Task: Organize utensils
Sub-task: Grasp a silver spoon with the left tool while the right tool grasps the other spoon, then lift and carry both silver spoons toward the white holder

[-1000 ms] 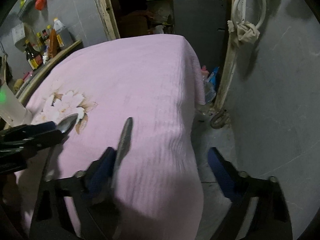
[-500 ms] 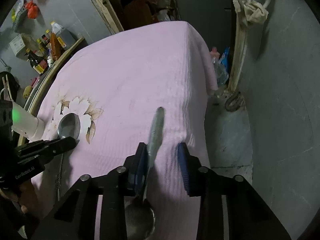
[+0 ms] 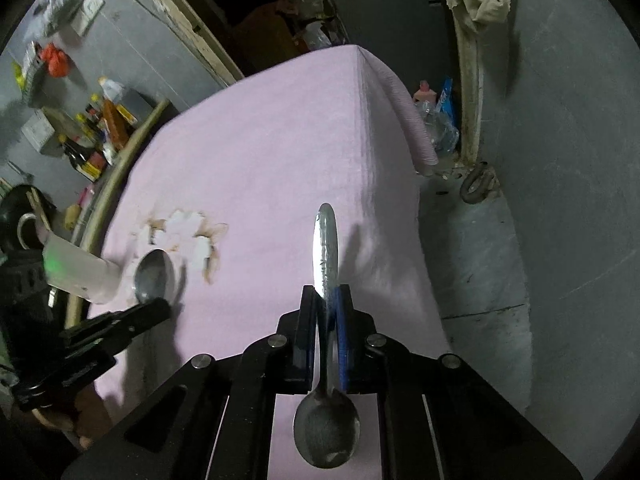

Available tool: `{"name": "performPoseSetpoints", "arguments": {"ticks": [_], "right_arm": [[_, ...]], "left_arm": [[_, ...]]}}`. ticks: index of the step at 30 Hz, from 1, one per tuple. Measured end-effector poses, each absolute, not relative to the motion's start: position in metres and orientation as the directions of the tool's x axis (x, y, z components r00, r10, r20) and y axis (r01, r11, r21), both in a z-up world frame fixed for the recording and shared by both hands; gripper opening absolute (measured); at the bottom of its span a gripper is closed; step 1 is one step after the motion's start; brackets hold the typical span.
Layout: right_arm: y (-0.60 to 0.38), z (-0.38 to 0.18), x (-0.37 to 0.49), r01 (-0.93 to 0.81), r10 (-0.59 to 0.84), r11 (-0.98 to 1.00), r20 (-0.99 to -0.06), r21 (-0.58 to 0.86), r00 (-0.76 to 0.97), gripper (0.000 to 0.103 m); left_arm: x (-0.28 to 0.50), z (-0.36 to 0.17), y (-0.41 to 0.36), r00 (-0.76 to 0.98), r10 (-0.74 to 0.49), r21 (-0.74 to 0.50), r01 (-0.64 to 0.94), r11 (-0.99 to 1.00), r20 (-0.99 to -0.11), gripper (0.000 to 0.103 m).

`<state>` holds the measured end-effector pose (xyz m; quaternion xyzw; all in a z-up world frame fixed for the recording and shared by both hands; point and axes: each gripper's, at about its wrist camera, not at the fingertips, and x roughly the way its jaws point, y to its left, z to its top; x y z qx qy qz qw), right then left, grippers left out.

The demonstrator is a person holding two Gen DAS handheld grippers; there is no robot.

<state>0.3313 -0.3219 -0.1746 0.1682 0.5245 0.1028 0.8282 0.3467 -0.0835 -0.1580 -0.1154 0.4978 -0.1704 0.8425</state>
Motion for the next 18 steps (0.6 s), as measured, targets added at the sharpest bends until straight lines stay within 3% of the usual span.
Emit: {"name": "performPoseSetpoints", "arguments": {"ticks": [18], "right_arm": [[-0.268,-0.104,0.279,-0.125,0.397,0.902,-0.682,0.413,0.614,0.008]], "left_arm": [[0.305,-0.092,-0.043,0.657,-0.358,-0.339,0.162,0.927,-0.664,0.003]]}}
